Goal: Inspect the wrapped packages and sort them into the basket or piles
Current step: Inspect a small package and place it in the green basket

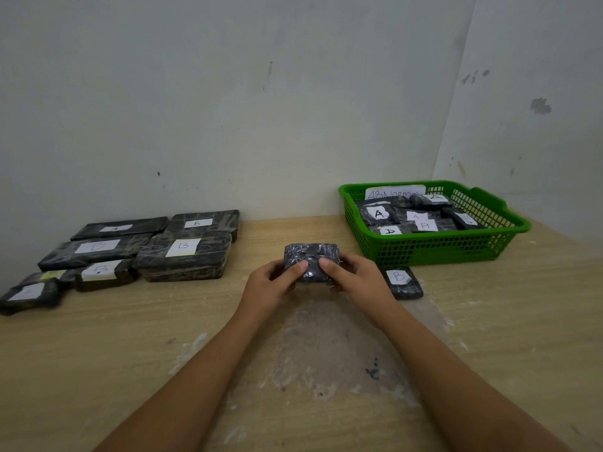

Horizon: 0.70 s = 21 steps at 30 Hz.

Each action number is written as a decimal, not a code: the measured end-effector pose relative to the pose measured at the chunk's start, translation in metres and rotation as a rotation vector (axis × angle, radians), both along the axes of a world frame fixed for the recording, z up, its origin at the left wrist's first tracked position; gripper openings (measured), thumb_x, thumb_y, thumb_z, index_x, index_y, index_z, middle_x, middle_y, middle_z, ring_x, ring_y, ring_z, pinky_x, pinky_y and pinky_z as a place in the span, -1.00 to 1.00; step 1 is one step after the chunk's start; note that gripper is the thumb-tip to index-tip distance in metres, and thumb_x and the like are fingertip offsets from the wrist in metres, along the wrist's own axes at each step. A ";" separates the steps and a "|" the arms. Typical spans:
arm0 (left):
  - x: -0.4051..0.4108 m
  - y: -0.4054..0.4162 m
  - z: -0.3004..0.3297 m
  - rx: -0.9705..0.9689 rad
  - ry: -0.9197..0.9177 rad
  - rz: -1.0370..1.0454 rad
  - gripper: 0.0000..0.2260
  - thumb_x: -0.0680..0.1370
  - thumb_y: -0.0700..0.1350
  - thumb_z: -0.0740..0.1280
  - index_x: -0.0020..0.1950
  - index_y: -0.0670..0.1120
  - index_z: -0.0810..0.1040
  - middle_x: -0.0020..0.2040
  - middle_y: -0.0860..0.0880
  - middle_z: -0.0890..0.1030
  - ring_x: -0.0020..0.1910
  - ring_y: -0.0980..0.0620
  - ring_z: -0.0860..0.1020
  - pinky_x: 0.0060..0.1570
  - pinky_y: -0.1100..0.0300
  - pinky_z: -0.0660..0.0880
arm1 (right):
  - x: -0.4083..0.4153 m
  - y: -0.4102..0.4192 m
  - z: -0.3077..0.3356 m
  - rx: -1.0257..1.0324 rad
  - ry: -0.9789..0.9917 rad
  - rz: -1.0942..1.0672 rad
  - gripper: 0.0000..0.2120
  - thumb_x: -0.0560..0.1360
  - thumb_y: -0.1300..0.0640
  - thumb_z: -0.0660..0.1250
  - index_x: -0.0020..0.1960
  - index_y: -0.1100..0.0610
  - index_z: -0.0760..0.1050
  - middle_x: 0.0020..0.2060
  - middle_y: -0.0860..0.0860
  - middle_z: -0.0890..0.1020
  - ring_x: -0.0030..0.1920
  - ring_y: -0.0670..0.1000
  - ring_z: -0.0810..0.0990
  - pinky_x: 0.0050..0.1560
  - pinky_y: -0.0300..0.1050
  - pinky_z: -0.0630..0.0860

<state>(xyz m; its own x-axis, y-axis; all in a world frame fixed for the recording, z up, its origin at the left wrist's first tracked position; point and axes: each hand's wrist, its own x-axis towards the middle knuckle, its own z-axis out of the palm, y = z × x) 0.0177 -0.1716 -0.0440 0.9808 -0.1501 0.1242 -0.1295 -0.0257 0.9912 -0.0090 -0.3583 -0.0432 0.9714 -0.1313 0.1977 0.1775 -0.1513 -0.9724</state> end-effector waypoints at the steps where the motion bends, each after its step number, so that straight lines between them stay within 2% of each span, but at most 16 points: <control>1: 0.000 -0.001 0.000 -0.018 0.015 0.005 -0.73 0.52 0.10 0.47 0.06 -0.06 0.73 -0.05 0.01 0.76 0.01 0.03 0.71 0.12 0.06 0.63 | -0.001 0.000 0.001 0.016 -0.002 0.005 -0.78 0.55 0.03 0.48 0.18 0.01 0.65 0.00 -0.01 0.75 0.03 -0.04 0.72 0.04 -0.02 0.66; 4: 0.001 -0.001 0.001 -0.072 0.053 0.029 -0.76 0.58 0.06 0.43 0.02 -0.10 0.73 -0.06 -0.03 0.76 0.01 0.02 0.72 0.08 0.08 0.64 | -0.002 0.001 0.003 0.026 -0.009 0.012 -0.74 0.53 0.05 0.49 0.20 0.05 0.63 0.01 0.02 0.75 0.03 -0.02 0.72 -0.05 -0.10 0.65; 10: 0.001 0.003 0.002 -0.067 -0.004 0.018 -0.73 0.55 0.05 0.45 0.09 -0.12 0.72 -0.03 -0.06 0.76 0.03 -0.02 0.72 0.12 0.02 0.63 | -0.002 0.003 0.001 0.030 0.036 -0.014 -0.54 0.47 -0.06 0.55 0.28 0.09 0.57 0.06 0.04 0.73 0.06 0.01 0.72 0.03 0.02 0.69; 15: -0.002 0.000 0.002 -0.018 -0.054 0.025 -0.81 0.56 0.05 0.44 0.05 -0.03 0.72 -0.06 0.02 0.76 -0.01 0.06 0.72 0.08 0.08 0.63 | -0.003 0.006 0.002 -0.008 0.033 -0.089 -0.41 0.35 -0.20 0.60 0.24 0.10 0.60 0.00 0.01 0.74 -0.02 -0.03 0.74 0.02 0.08 0.70; 18: -0.003 0.001 0.003 -0.012 -0.078 0.027 -0.80 0.57 0.03 0.45 0.08 -0.06 0.72 -0.06 0.04 0.76 -0.02 0.11 0.71 0.02 0.19 0.61 | -0.003 0.006 0.001 -0.024 0.036 -0.098 -0.32 0.24 -0.38 0.55 0.18 0.05 0.61 -0.02 -0.02 0.75 -0.02 -0.05 0.74 0.09 0.11 0.68; 21: -0.005 -0.001 0.003 -0.021 -0.098 0.019 -0.77 0.57 0.00 0.46 0.13 -0.10 0.71 -0.05 0.03 0.76 0.00 0.11 0.71 -0.01 0.27 0.59 | -0.003 0.004 0.004 -0.022 0.036 -0.128 -0.36 0.25 -0.41 0.53 0.09 0.05 0.63 -0.07 -0.01 0.76 -0.05 -0.06 0.75 0.12 0.13 0.66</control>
